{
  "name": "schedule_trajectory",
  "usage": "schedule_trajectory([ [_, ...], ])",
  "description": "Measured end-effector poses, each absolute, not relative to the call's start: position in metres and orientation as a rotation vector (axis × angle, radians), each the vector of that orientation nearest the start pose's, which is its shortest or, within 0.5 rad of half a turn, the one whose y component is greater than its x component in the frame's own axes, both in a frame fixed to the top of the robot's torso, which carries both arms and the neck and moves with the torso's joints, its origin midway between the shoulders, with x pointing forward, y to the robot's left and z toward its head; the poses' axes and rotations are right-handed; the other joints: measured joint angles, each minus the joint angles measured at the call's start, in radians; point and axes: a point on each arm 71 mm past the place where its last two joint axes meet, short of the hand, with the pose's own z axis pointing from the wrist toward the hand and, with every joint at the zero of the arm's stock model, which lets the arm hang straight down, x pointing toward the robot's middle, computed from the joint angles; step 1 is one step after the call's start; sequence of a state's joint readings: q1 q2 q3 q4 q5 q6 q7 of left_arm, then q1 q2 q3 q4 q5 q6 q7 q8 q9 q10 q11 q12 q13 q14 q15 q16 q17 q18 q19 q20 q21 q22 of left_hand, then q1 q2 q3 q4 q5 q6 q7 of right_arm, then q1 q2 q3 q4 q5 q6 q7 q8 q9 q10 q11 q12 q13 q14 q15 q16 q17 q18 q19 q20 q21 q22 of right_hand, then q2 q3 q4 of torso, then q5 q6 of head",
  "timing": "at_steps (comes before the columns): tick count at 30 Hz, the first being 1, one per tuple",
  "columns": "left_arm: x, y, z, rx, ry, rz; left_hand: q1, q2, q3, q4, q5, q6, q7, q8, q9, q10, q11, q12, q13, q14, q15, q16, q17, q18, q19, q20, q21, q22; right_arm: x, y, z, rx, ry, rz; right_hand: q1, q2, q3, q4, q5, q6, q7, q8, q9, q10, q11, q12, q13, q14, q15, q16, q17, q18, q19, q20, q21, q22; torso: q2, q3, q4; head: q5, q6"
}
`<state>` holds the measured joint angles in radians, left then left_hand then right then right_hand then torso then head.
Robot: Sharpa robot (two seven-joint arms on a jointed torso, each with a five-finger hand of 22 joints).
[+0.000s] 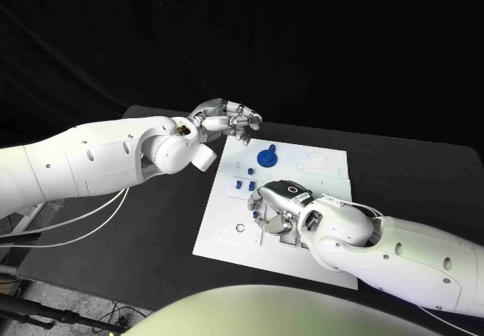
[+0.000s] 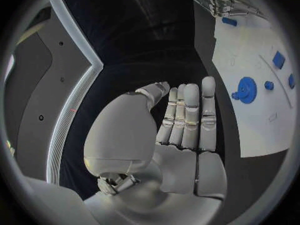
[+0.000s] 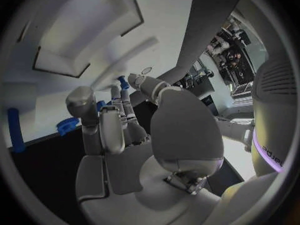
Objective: Assemble the parts on the task board
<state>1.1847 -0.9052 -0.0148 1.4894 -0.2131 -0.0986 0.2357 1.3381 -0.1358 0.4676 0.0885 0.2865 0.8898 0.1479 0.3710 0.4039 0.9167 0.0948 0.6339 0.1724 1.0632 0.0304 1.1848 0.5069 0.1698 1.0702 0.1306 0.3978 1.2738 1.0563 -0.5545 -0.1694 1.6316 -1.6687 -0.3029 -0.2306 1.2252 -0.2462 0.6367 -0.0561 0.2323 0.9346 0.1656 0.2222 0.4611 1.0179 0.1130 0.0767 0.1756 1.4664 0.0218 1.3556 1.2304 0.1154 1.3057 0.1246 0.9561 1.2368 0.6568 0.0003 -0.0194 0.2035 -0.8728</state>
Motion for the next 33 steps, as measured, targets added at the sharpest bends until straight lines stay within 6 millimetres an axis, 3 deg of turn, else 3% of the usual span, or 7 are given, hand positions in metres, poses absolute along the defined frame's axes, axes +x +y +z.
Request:
schedule_trajectory([
  [12,0.488,0.238,-0.186,-0.943,1.681,-1.496,0.0,0.0,0.0,0.0,0.0,0.0,0.0,0.0,0.0,0.0,0.0,0.0,0.0,0.0,0.0,0.0,0.0,0.0,0.0,0.0,0.0,0.0,0.373,-0.058,-0.252,-0.444,1.745,0.884,0.011,-0.003,-0.031,-0.002,0.004,0.0,0.0,0.0,-0.004,-0.018,0.003,0.03,0.001,0.0,0.0,0.003,0.001,0.0,-0.004,0.004,-0.001,0.002,-0.001,0.0001,-0.0003,-0.007,0.0],
  [18,0.488,0.241,-0.186,-0.945,1.681,-1.492,0.0,0.0,0.0,0.0,0.0,0.0,0.0,0.0,0.0,0.0,0.0,0.0,0.0,0.0,0.0,0.0,0.0,0.0,0.0,0.0,0.0,0.0,0.385,-0.091,-0.228,-0.393,1.727,0.835,0.015,0.001,-0.037,0.004,0.004,0.003,0.004,0.0,-0.005,-0.012,-0.002,0.053,0.004,0.0,0.0,0.011,0.008,0.0,0.011,0.004,0.025,0.016,-0.001,0.0,-0.0003,-0.014,0.0],
  [22,0.488,0.242,-0.186,-0.946,1.68,-1.49,0.0,0.0,0.0,0.0,0.0,0.0,0.0,0.0,0.0,0.0,0.0,0.0,0.0,0.0,0.0,0.0,0.0,0.0,0.0,0.0,0.0,0.0,0.402,-0.12,-0.211,-0.35,1.726,0.77,0.015,0.001,-0.049,0.007,0.002,0.003,0.004,0.0,-0.01,-0.013,-0.002,0.055,0.004,0.0,0.0,-0.004,-0.023,0.0,0.001,0.003,-0.011,-0.002,-0.001,-0.0005,-0.001,-0.02,0.0],
  [24,0.488,0.243,-0.186,-0.946,1.681,-1.49,0.0,0.0,0.0,0.0,0.0,0.0,0.0,0.0,0.001,0.0,0.0,0.0,0.0,0.0,0.0,0.0,0.0,0.0,0.0,0.0,0.0,0.0,0.411,-0.134,-0.204,-0.331,1.727,0.733,0.015,0.001,-0.072,0.011,-0.008,0.003,0.004,0.0,-0.015,-0.031,0.002,0.061,0.001,-0.002,0.002,-0.015,-0.041,0.0,-0.013,0.006,-0.033,-0.012,-0.002,-0.0011,-0.0012,-0.022,0.0],
  [27,0.488,0.243,-0.186,-0.946,1.682,-1.49,0.0,0.0,0.0,0.0,0.0,0.0,0.0,0.0,0.001,0.0,0.0,0.0,0.0,0.0,0.0,0.0,0.0,0.0,0.0,0.0,-0.004,0.0,0.419,-0.146,-0.201,-0.315,1.736,0.697,0.035,0.005,-0.148,0.024,-0.024,-0.036,0.006,-0.022,-0.032,-0.07,0.007,0.08,-0.006,-0.011,0.011,-0.016,-0.058,0.016,-0.029,0.012,-0.061,-0.022,-0.003,-0.0011,-0.0016,-0.027,0.0],
  [30,0.488,0.243,-0.186,-0.946,1.683,-1.491,0.0,0.0,0.0,0.0,0.0,0.0,0.0,0.0,0.001,0.0,0.0,0.0,0.0,0.0,0.0,0.0,0.0,0.0,0.0,0.0,-0.004,0.0,0.423,-0.153,-0.202,-0.308,1.755,0.67,0.08,0.022,-0.228,0.054,-0.041,-0.06,0.013,-0.023,-0.049,-0.105,0.013,0.103,-0.015,-0.018,0.018,-0.016,-0.073,0.016,-0.036,0.015,-0.08,-0.028,-0.003,-0.0011,-0.0017,-0.03,0.0],
  [33,0.488,0.243,-0.186,-0.946,1.684,-1.492,0.0,0.0,0.0,0.0,0.0,-0.004,0.004,0.0,0.001,0.0,0.0,0.0,0.0,0.0,0.0,0.0,0.0,0.0,0.0,0.0,-0.004,0.0,0.425,-0.156,-0.206,-0.306,1.777,0.652,0.101,0.029,-0.263,0.081,-0.044,-0.066,0.009,-0.015,-0.059,-0.118,0.014,0.118,-0.021,-0.019,0.019,-0.016,-0.082,0.016,-0.038,0.017,-0.089,-0.032,-0.002,-0.0005,-0.0022,-0.032,0.0],
])
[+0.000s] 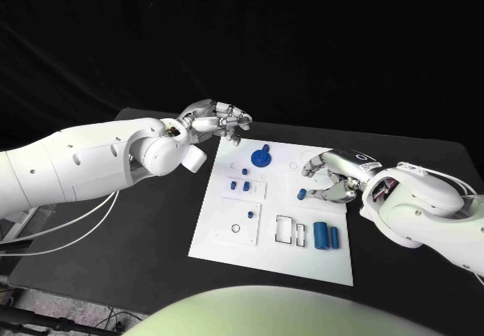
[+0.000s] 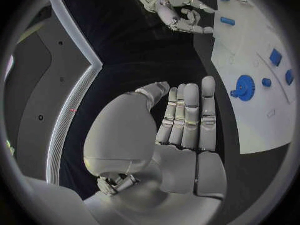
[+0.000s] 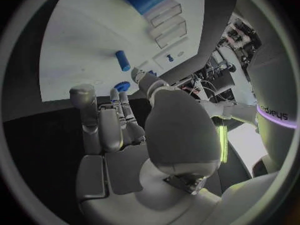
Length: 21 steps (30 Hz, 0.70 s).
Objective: Assemble the parts on the task board
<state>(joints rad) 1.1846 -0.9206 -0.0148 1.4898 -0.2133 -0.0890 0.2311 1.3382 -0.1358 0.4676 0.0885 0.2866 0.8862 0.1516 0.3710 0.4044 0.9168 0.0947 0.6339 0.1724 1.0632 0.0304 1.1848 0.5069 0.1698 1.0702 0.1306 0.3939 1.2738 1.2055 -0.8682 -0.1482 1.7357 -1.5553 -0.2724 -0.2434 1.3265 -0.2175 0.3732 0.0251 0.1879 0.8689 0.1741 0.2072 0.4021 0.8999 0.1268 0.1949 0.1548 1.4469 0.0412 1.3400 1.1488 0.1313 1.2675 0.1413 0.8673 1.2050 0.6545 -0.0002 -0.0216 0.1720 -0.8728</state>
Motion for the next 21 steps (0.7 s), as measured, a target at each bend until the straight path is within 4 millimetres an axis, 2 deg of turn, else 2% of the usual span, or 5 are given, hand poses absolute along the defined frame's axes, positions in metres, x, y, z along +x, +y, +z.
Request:
schedule_trajectory([
  [11,0.487,0.244,-0.186,-0.946,1.688,-1.493,0.0,0.0,0.0,0.0,0.0,0.0,0.0,0.0,0.001,0.0,0.0,0.0,0.0,0.0,0.0,0.0,0.0,0.0,0.0,0.0,0.0,0.0,0.426,-0.152,-0.222,-0.321,1.833,0.622,0.03,0.002,-0.008,0.024,-0.004,0.0,0.0,0.014,-0.011,-0.005,0.002,0.028,-0.003,0.0,0.0,0.0,0.001,0.0,0.0,0.0,0.01,0.009,0.001,0.0001,0.0012,-0.003,0.0],
  [12,0.487,0.244,-0.186,-0.946,1.688,-1.493,0.0,0.0,0.0,0.0,0.0,0.0,0.0,0.0,0.001,0.0,0.0,0.0,0.0,0.0,0.0,0.0,0.0,0.0,0.0,0.0,0.0,0.0,0.426,-0.151,-0.223,-0.323,1.836,0.621,0.036,0.008,-0.003,0.029,-0.004,0.0,0.0,0.018,-0.013,-0.001,-0.002,0.034,-0.004,0.0,0.0,0.004,0.004,0.0,0.003,-0.003,0.018,0.012,0.001,0.0,0.0012,-0.003,0.0],
  [15,0.487,0.244,-0.186,-0.946,1.689,-1.493,0.0,0.0,0.0,0.0,0.0,0.0,0.0,0.0,0.001,0.0,0.0,0.0,0.0,0.0,0.0,0.0,0.0,0.0,0.0,0.0,0.0,0.0,0.425,-0.149,-0.227,-0.329,1.844,0.62,0.041,0.003,0.016,0.042,-0.004,0.007,0.0,0.029,-0.018,0.016,-0.007,0.051,-0.006,0.006,-0.006,0.016,0.018,0.0,0.024,-0.005,0.042,0.025,0.001,-0.0007,0.0012,-0.004,0.0],
  [21,0.487,0.244,-0.186,-0.946,1.691,-1.494,0.0,0.0,0.0,0.0,0.0,0.0,0.0,0.0,0.001,0.0,0.0,0.0,0.0,0.0,0.0,0.0,0.0,0.0,0.0,0.0,0.0,0.0,0.426,-0.144,-0.231,-0.333,1.848,0.622,0.041,0.003,0.1,0.063,-0.004,0.025,-0.007,0.044,-0.036,0.067,-0.016,0.071,-0.015,0.013,-0.013,0.036,0.04,0.0,0.06,-0.013,0.097,0.056,0.001,-0.0013,0.0013,-0.007,0.0],
])
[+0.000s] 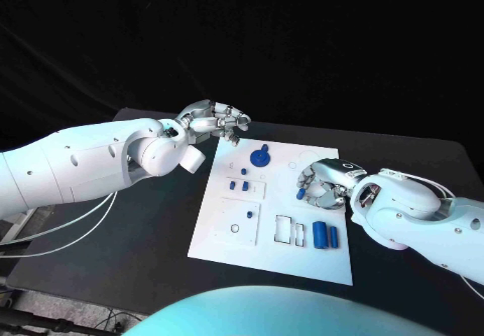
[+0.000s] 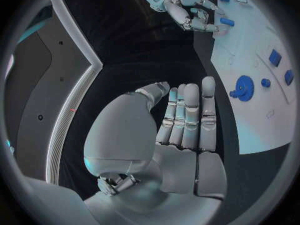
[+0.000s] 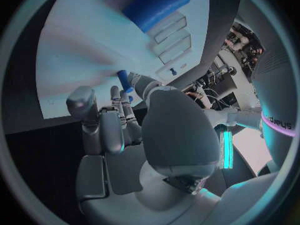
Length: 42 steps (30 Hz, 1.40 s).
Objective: Assemble the parts on the task board
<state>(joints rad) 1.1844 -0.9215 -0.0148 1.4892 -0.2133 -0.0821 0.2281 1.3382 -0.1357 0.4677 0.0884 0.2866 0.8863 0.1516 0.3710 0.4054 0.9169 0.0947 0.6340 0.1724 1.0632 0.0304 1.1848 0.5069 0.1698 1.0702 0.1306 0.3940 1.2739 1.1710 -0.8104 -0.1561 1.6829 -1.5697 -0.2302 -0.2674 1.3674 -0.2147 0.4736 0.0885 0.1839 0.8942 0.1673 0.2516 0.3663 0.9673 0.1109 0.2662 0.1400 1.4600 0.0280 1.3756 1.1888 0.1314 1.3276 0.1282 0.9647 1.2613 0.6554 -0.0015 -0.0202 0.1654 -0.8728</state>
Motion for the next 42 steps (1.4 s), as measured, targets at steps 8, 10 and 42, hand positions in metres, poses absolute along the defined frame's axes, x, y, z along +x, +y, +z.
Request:
schedule_trajectory([
  [8,0.4873,0.2437,-0.1864,-0.946,1.692,-1.495,0.0,0.0,0.0,0.0,0.0,0.0,0.0,0.0,0.001,0.0,0.0,0.0,0.0,0.0,0.0,0.0,0.0,0.0,0.0,0.0,0.0,0.0,0.4266,-0.1416,-0.2332,-0.333,1.85,0.624,-0.018,-0.018,0.103,0.014,-0.006,0.045,-0.007,0.018,-0.004,0.07,-0.012,0.004,-0.009,0.007,-0.007,0.009,0.015,0.0,0.025,-0.011,0.044,0.029,0.0,0.0001,0.0001,0.0,0.0],
  [10,0.4873,0.2437,-0.1864,-0.946,1.693,-1.495,0.0,0.0,0.0,0.0,0.0,0.0,0.0,0.0,0.001,0.0,0.0,0.0,0.0,0.0,0.0,0.0,0.0,0.0,0.0,0.0,0.0,0.0,0.4262,-0.1411,-0.2343,-0.333,1.851,0.625,-0.018,-0.018,0.105,0.014,-0.006,0.045,-0.006,0.019,-0.002,0.071,-0.011,0.004,-0.009,0.007,-0.007,0.009,0.015,0.0,0.027,-0.012,0.044,0.03,0.0,0.0001,-0.0002,0.001,0.0],
  [42,0.4869,0.2438,-0.1864,-0.946,1.697,-1.496,0.0,0.0,0.0,0.0,0.0,0.0,0.0,0.005,0.003,0.0,0.0,0.005,0.0,0.0,0.0,0.0,0.0,0.0,0.0,0.0,0.0,-0.001,0.4229,-0.1362,-0.2327,-0.315,1.781,0.64,-0.034,-0.01,0.185,-0.025,-0.04,0.144,-0.055,0.095,0.041,0.188,-0.041,0.008,0.012,0.005,-0.045,0.023,0.039,-0.016,0.055,-0.041,0.091,0.047,-0.001,0.0003,-0.0001,-0.001,0.0],
])
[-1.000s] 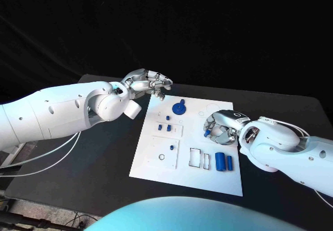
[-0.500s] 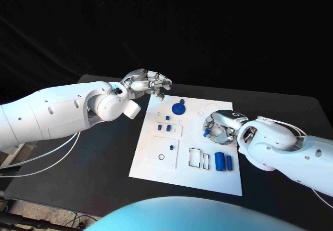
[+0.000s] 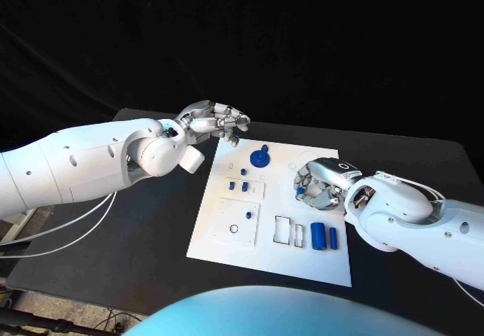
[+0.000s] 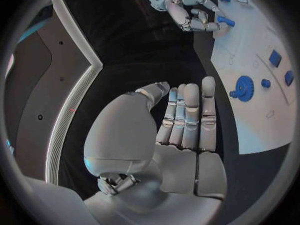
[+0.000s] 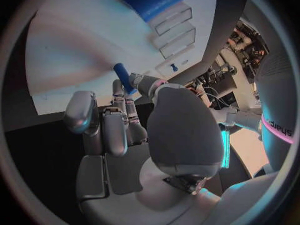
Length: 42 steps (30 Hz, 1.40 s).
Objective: Assemble the parts on the task board
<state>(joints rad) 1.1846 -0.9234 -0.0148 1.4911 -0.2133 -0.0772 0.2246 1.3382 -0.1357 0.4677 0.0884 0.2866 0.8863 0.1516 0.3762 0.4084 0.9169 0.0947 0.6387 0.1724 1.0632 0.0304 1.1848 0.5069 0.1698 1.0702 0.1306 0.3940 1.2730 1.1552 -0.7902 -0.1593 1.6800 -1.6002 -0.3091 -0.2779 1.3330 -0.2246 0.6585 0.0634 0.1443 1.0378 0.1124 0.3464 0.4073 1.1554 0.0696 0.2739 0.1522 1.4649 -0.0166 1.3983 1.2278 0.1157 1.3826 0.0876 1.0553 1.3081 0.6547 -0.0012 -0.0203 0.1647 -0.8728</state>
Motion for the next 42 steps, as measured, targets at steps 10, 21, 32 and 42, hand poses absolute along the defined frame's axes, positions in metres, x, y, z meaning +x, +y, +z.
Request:
schedule_trajectory([
  [10,0.487,0.243,-0.186,-0.945,1.7,-1.498,0.0,0.0,0.0,0.0,0.0,0.0,0.0,0.001,0.0,0.0,0.0,0.0,0.0,0.0,0.0,0.0,0.0,0.0,0.0,0.0,0.0,0.0,0.423,-0.14,-0.214,-0.28,1.695,0.664,0.002,0.007,0.003,-0.003,-0.004,0.0,-0.001,0.005,0.0,0.006,-0.005,0.0,0.003,0.0,0.0,0.0,0.001,0.0,0.0,0.0,0.004,0.0,-0.001,-0.0002,-0.0002,0.002,0.0],
  [21,0.487,0.242,-0.187,-0.944,1.702,-1.5,0.0,0.0,0.0,0.0,0.0,0.0,0.0,0.001,0.0,0.0,0.0,0.0,0.0,0.0,0.0,0.0,0.0,0.0,0.0,0.0,0.0,0.0,0.4,-0.109,-0.192,-0.289,1.647,0.807,0.004,0.009,0.004,-0.01,0.009,0.001,0.0,0.004,0.0,0.007,-0.007,0.0,0.002,0.0,0.0,0.0,0.003,0.0,0.0,0.0,0.004,0.0,-0.001,0.0004,-0.0017,0.004,0.0],
  [32,0.491,0.237,-0.189,-0.943,1.704,-1.503,0.0,0.0,0.0,0.0,0.0,0.0,0.0,0.001,0.001,0.0,0.0,0.0,0.0,0.0,0.0,0.0,0.0,0.0,0.0,0.0,-0.004,0.0,0.37,-0.04,-0.206,-0.362,1.647,1.018,0.004,0.009,0.011,-0.017,0.018,-0.003,0.003,0.002,0.0,0.007,-0.007,-0.008,0.005,0.0,0.0,0.0,0.002,0.0,0.0,0.0,0.004,0.0,-0.002,0.0028,0.0019,0.007,0.0],
  [42,0.493,0.234,-0.189,-0.942,1.708,-1.507,0.0,0.0,0.0,0.0,0.0,0.0,0.0,0.001,0.002,0.0,0.0,0.0,0.0,0.0,0.0,0.0,0.0,0.0,0.0,0.0,-0.004,0.0,0.363,-0.02,-0.236,-0.395,1.708,1.051,0.004,0.009,0.014,-0.02,0.022,-0.009,0.009,-0.003,0.016,0.007,-0.007,-0.016,0.007,0.0,0.0,0.0,-0.001,0.0,0.0,0.0,0.0,-0.001,-0.002,0.0023,0.0028,0.024,0.0],
])
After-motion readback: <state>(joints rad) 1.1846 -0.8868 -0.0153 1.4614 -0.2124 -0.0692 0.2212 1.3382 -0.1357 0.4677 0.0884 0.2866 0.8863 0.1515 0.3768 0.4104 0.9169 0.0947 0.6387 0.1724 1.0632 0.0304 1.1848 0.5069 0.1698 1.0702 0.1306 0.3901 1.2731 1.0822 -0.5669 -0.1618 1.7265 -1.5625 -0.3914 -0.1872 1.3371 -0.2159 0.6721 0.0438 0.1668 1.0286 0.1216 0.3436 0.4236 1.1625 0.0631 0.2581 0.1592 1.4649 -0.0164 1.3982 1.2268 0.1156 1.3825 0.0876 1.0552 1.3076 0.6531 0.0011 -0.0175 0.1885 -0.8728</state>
